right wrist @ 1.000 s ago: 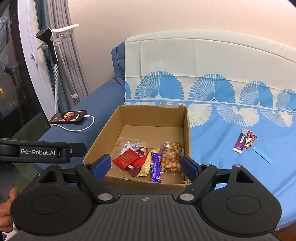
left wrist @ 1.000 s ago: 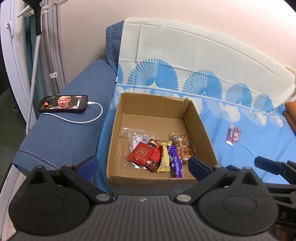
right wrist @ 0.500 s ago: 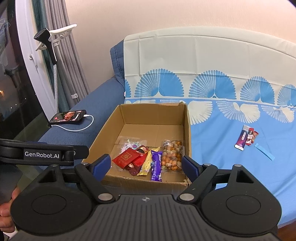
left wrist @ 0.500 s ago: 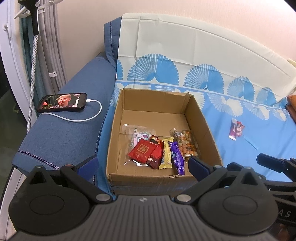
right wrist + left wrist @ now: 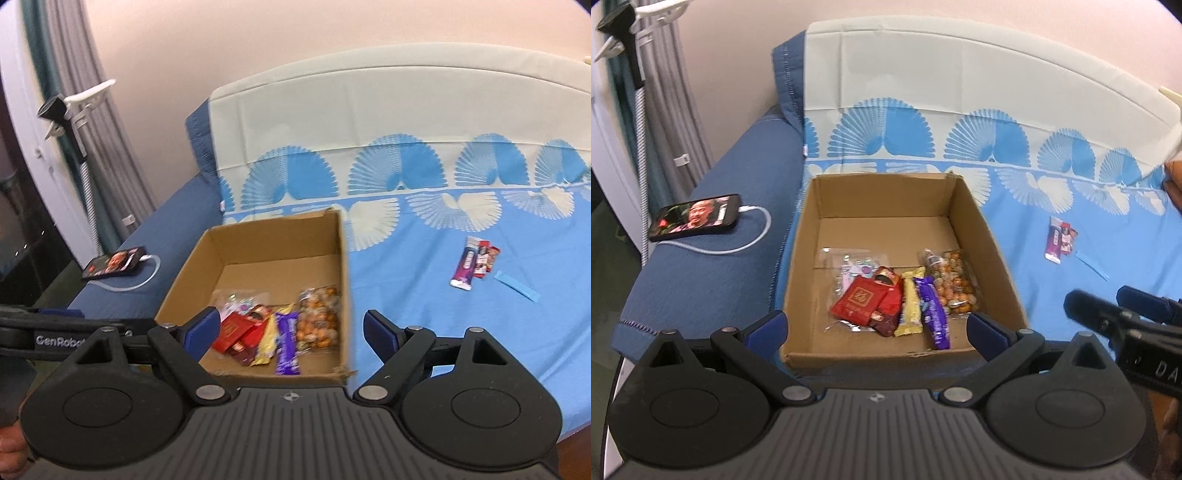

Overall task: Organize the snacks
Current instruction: 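Move both tools toward the purple tube snack and blue stick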

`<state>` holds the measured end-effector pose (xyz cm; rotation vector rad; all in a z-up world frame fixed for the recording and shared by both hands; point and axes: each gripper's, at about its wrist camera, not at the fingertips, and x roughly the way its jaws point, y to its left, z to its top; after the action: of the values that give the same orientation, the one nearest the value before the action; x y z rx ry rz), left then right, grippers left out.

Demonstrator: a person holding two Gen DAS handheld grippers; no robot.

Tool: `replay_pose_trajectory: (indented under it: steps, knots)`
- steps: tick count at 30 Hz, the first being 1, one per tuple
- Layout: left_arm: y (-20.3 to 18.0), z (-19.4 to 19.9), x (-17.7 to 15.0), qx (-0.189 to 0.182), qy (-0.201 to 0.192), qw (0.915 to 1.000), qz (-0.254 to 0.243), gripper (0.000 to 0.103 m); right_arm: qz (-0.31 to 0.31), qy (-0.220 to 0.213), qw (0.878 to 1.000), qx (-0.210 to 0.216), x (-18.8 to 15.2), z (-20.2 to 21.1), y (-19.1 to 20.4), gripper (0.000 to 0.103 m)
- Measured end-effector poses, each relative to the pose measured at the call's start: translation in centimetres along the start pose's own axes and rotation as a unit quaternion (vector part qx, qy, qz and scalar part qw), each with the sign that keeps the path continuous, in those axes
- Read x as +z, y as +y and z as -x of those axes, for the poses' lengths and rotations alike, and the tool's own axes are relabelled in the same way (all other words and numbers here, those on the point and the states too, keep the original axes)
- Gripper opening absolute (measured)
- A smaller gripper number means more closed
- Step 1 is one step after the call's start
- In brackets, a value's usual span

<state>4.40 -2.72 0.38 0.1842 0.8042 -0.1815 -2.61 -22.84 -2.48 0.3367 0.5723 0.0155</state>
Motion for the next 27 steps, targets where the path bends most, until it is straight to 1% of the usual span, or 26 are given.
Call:
replay_pose_trajectory:
  steps: [6,10,13,16,19,22,24,27]
  knots:
    - [-3.7,-1.8,1.8,-0.019,0.014,0.9995,-0.019,0.103,-0.033,-0.019,0.999,-0.031,1.0,0.0,-4.7,0.086]
    - [-6.6,-3.9,3.3,-0.036,0.031,0.9984,-0.031,0.103,-0.056,-0.027,0.996,-0.068,1.7,-0.7,-9.5,0.087]
    - [-8.7,-6.0,4.6,-0.040,0.041,0.9975,-0.040,0.103,-0.071,-0.021,0.992,-0.103,2.0,-2.2,-13.7,0.087]
    - [-10.9,-8.5,6.1,-0.037,0.051,0.9964,-0.056,0.103,-0.091,-0.001,0.987,-0.133,2.1,-4.6,-18.5,0.087]
    - [-13.7,-11.9,7.7,-0.039,0.066,0.9939,-0.079,0.103,-0.110,0.028,0.979,-0.169,1.9,-7.6,-23.4,0.087]
    - [-17.0,-16.1,9.4,-0.056,0.086,0.9898,-0.099,0.103,-0.122,0.067,0.972,-0.191,1.6,-10.9,-27.7,0.087]
    - [-19.8,-19.3,10.5,-0.073,0.103,0.9845,-0.122,0.103,-0.120,0.090,0.968,-0.201,1.4,-13.2,-30.0,0.087]
    - [-24.5,-24.8,11.7,-0.100,0.136,0.9711,-0.169,0.103,-0.110,0.119,0.964,-0.212,1.0,-16.5,-32.8,0.087]
